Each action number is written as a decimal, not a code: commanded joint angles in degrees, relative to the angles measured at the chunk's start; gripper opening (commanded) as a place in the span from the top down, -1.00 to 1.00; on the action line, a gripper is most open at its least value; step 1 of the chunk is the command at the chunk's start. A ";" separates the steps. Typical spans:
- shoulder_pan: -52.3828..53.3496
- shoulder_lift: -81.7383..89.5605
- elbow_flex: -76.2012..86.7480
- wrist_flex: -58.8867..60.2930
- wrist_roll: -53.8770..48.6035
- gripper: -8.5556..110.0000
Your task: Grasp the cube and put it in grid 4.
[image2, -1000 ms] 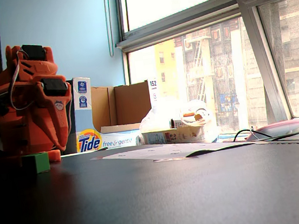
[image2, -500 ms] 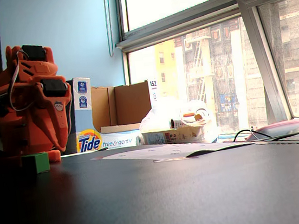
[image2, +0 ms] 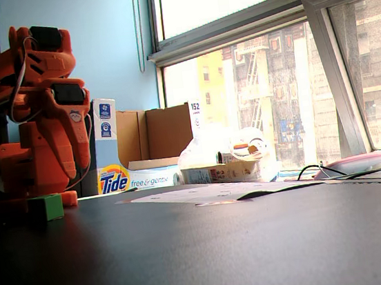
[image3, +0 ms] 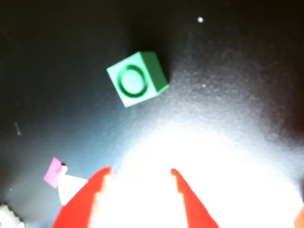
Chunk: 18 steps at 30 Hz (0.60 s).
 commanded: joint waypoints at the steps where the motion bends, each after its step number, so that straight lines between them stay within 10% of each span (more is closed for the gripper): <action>1: 1.85 -6.86 -5.27 -0.97 -0.62 0.51; 18: 9.49 -25.75 -11.16 -9.67 -1.93 0.23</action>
